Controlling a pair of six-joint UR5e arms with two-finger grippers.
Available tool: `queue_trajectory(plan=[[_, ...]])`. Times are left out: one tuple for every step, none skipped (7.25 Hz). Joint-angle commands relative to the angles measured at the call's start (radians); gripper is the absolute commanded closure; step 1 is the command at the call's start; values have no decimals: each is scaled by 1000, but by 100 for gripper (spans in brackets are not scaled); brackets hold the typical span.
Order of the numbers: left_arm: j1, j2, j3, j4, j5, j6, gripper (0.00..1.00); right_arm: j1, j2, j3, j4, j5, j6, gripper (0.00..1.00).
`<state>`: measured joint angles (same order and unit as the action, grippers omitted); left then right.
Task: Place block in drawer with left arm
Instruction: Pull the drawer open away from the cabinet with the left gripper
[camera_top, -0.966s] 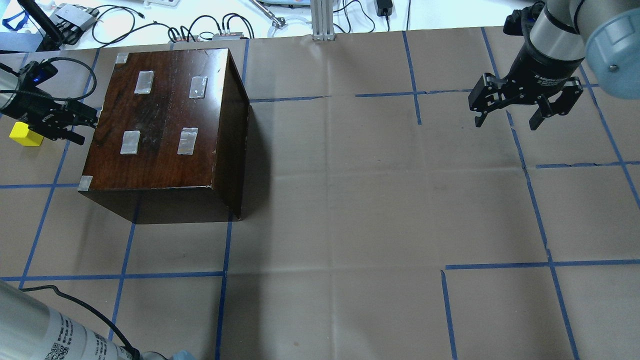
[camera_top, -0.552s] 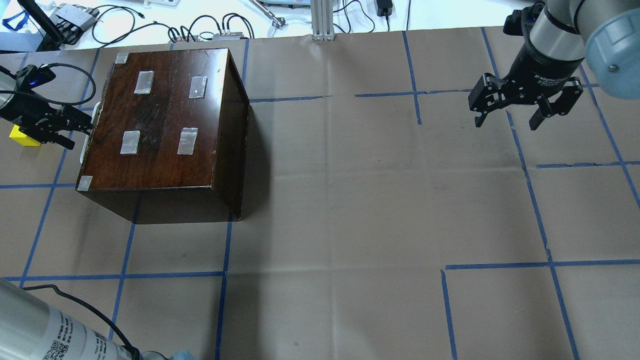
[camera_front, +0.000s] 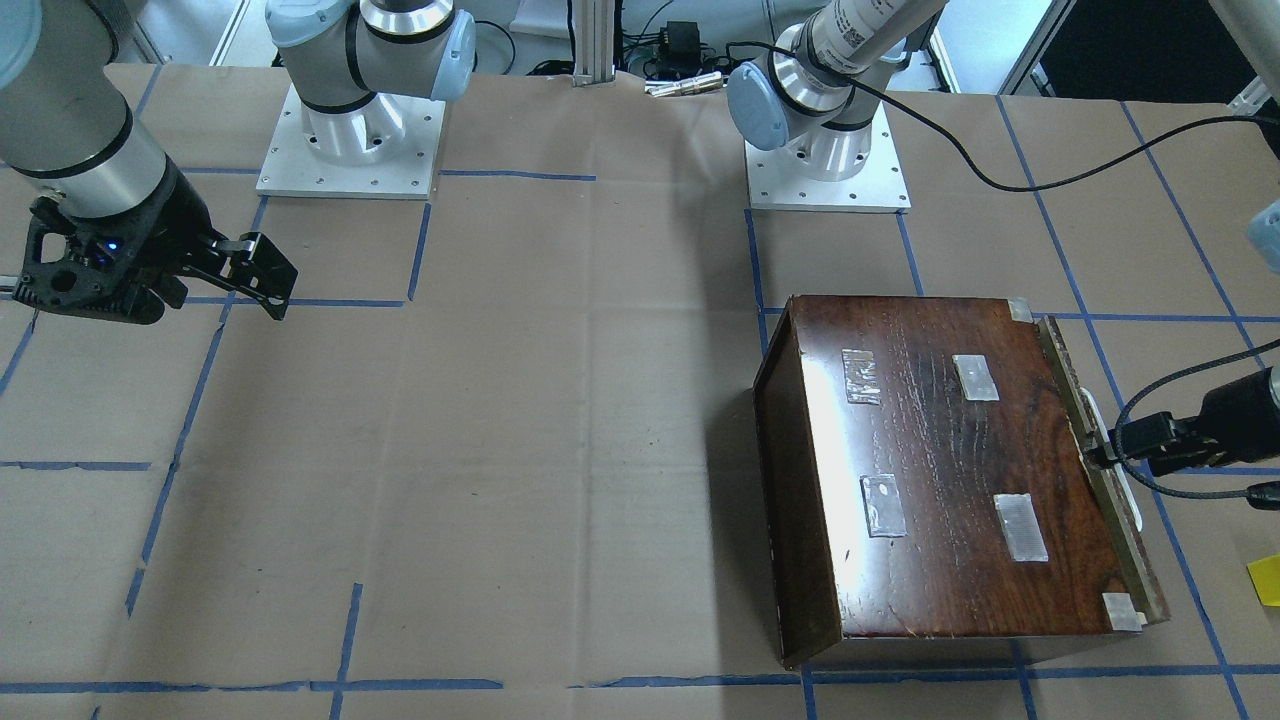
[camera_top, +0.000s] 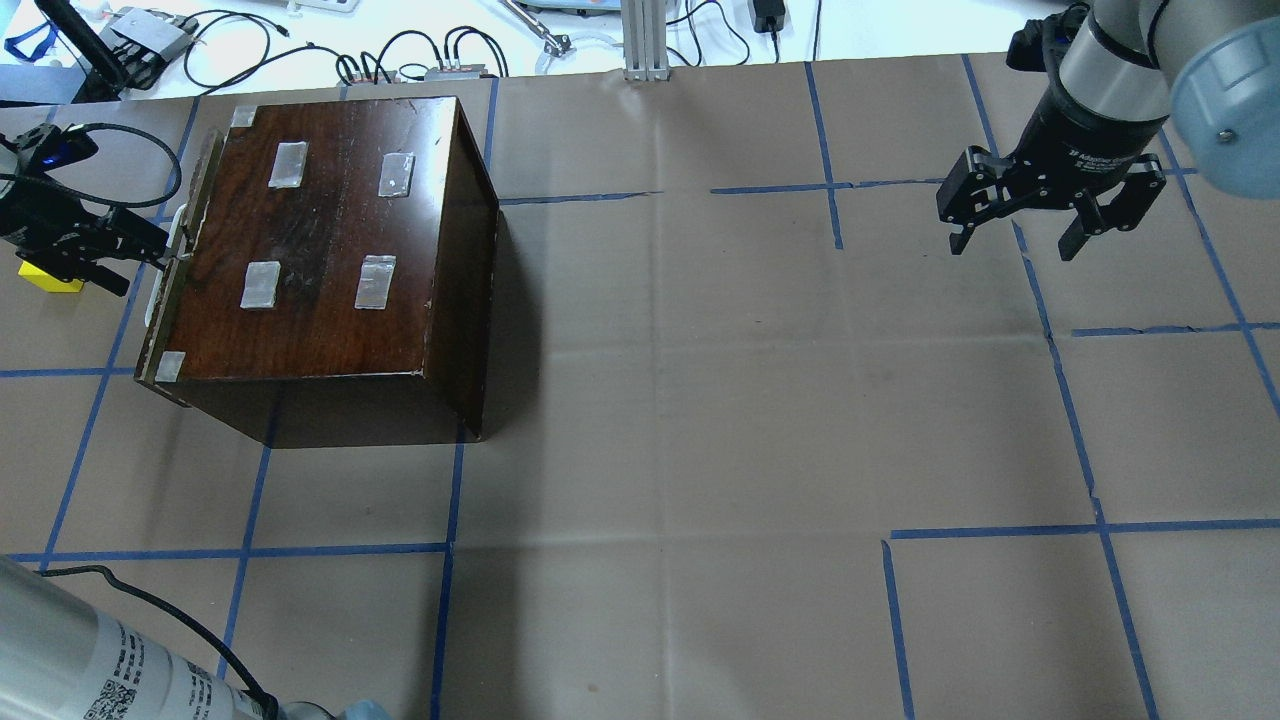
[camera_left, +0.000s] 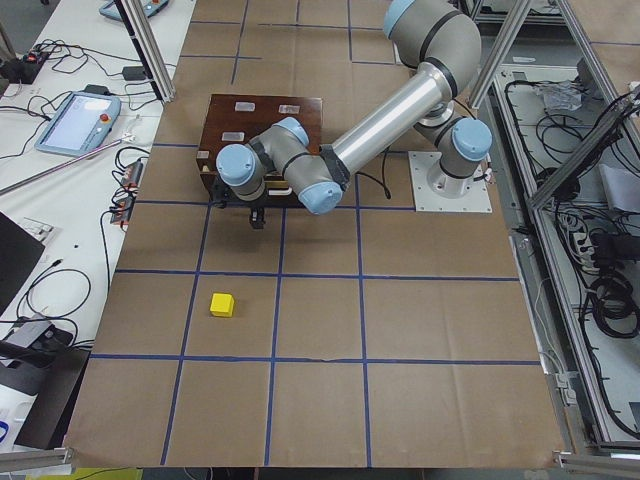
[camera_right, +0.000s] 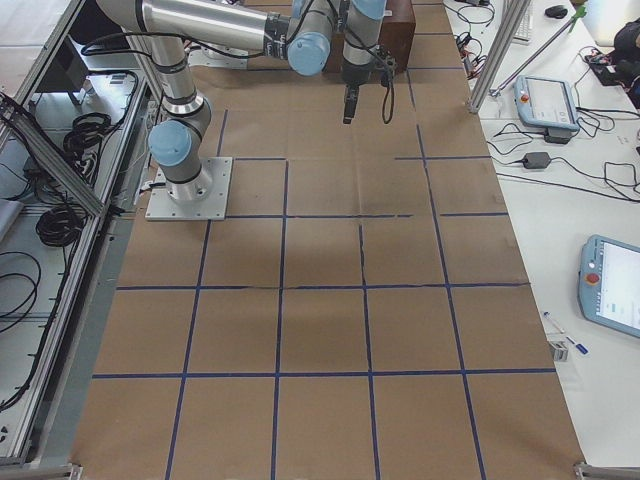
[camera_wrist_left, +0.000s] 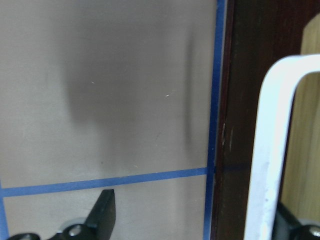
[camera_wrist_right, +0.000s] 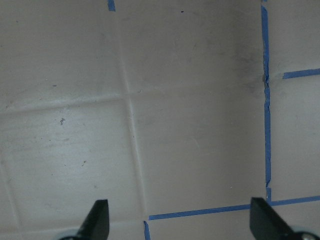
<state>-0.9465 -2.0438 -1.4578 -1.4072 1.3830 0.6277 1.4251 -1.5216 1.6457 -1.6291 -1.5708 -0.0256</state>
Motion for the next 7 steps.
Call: queue_trajectory(plan=[[22, -1, 4, 17, 27, 3, 2, 0, 1, 0, 0, 0, 0, 0], [22, -1, 5, 48, 46, 24, 2, 0, 0, 0, 0, 0, 0, 0], [23, -3, 10, 57, 65, 32, 2, 0, 0, -1, 0, 0, 0, 0], [25, -3, 10, 57, 73, 32, 2, 0, 0, 0, 0, 0, 1, 0], [31, -3, 16, 57, 74, 36, 2, 0, 0, 0, 0, 0, 0, 0], [43, -6, 19, 57, 74, 43, 2, 0, 0, -1, 0, 0, 0, 0], [45, -4, 20, 57, 88, 64, 2, 0, 0, 0, 0, 0, 0, 0]])
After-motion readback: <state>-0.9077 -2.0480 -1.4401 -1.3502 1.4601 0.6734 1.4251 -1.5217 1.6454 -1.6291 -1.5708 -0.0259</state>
